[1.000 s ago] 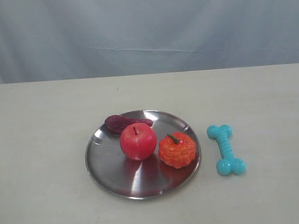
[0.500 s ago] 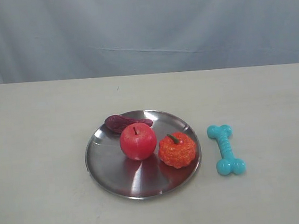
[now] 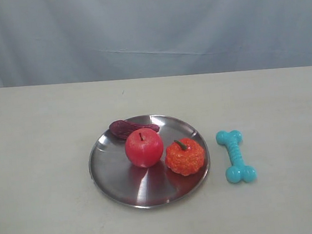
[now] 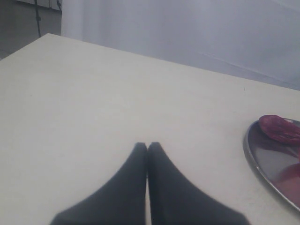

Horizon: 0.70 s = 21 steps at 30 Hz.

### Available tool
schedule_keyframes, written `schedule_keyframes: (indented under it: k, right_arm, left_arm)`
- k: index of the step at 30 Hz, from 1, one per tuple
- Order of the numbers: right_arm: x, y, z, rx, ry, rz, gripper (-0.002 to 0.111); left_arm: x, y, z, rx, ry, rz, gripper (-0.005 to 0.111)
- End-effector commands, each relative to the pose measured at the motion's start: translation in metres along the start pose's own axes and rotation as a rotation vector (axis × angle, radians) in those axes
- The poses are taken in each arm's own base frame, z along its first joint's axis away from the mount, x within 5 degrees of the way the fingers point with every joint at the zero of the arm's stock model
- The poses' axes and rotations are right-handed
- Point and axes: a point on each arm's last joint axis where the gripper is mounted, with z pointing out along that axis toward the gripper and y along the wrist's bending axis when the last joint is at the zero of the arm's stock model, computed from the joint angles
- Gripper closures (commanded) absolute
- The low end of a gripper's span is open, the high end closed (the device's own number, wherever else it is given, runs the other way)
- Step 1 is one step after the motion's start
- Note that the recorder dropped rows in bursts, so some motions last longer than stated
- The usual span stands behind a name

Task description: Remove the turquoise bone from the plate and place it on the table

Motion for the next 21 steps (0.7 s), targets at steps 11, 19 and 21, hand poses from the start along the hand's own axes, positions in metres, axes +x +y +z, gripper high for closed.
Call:
schedule_keyframes:
  k: [11, 19, 21]
  right_arm:
    - [0.0012, -0.0006, -0.0002, 0.008, 0.000, -0.007, 0.109]
    - [0.0012, -0.0006, -0.0002, 0.008, 0.000, -0.007, 0.109]
    - [0.0012, -0.0006, -0.0002, 0.008, 0.000, 0.002, 0.109]
  left_arm:
    - [0.0003, 0.0001, 0.0002, 0.000, -0.004, -0.002, 0.107]
    - [0.0003, 0.0001, 0.0002, 0.000, -0.004, -0.002, 0.107]
    - [0.0003, 0.0001, 0.0002, 0.000, -0.004, -0.002, 0.107]
